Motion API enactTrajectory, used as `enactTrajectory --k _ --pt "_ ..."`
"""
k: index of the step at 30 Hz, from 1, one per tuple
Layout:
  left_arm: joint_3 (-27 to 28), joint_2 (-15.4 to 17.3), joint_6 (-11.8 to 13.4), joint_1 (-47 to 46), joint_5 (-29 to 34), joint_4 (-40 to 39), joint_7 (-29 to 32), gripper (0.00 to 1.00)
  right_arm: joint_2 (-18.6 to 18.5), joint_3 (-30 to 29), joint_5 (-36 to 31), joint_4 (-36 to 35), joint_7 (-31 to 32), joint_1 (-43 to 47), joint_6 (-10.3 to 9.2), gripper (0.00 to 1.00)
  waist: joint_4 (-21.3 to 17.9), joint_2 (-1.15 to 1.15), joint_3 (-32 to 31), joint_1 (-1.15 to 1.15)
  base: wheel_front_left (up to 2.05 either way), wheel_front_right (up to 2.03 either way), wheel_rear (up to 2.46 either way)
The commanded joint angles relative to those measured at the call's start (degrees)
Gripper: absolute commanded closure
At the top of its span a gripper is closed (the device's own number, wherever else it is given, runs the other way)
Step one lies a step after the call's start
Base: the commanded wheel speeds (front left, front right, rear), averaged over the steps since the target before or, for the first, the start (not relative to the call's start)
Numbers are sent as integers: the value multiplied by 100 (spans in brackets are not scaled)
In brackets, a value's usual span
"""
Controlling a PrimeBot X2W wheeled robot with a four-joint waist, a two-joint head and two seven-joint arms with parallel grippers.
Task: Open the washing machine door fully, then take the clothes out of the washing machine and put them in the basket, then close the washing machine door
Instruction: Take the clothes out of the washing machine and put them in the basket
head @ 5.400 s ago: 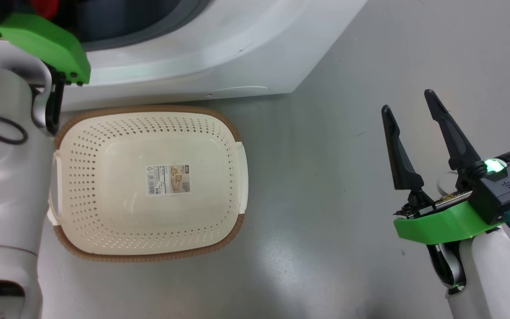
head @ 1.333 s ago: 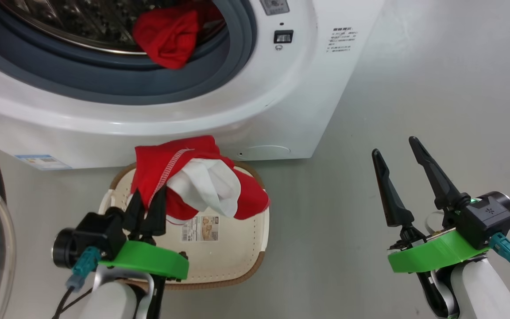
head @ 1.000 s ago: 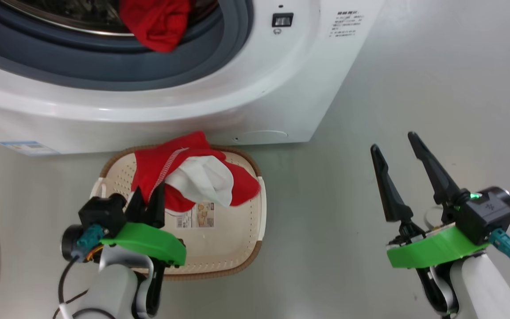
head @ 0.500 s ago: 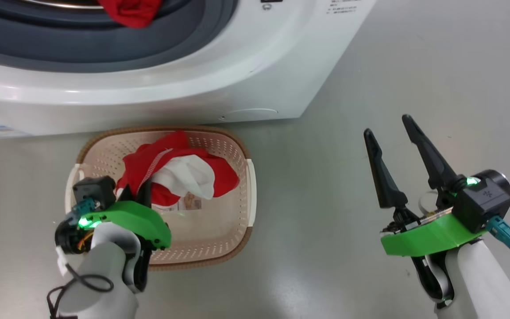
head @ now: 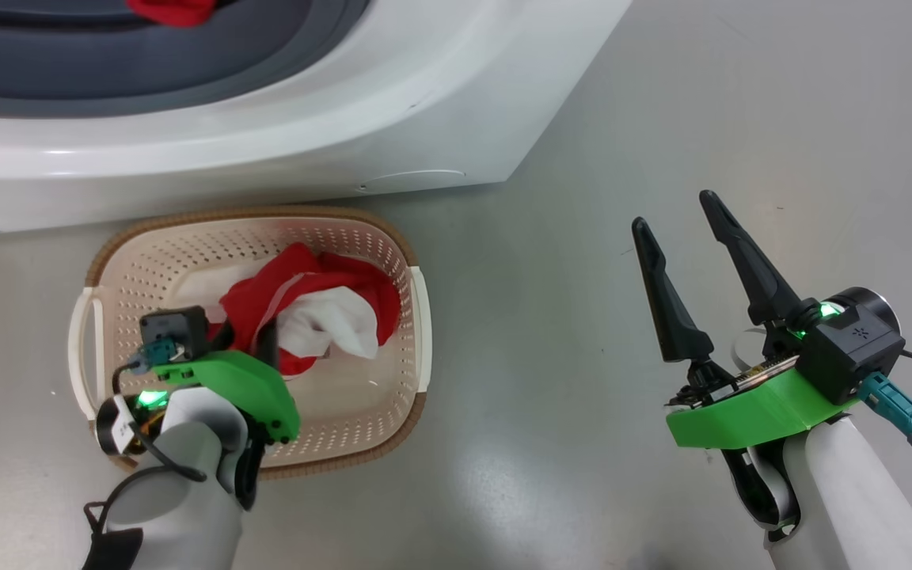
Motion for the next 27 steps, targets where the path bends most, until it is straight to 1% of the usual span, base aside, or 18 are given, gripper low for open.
enactTrajectory --k 1,5,11,16,20,27 --pt "74 153 -28 -31 -26 -22 -70 0 15 155 38 -122 -35 -23 25 0 -18 0 30 0 0 0 0" --pt "-49 152 -9 -101 7 7 -70 0 18 129 40 -88 -35 -31 25 0 9 0 19 0 0 0 0" --pt "-30 152 181 39 150 -581 -70 0 -4 74 22 -39 -35 -56 25 0 135 0 -205 0 0 0 0" --pt "115 152 264 323 223 -1127 -70 0 -40 84 14 -17 -35 -27 25 0 235 0 -457 0 0 0 0" --pt "180 151 332 563 414 -1580 -70 0 -90 59 7 21 -35 17 25 0 334 0 -684 0 0 0 0" --pt "398 151 230 1134 609 -2472 -70 0 -95 -54 -66 103 -35 160 25 0 452 0 -1177 0 0 0 0"
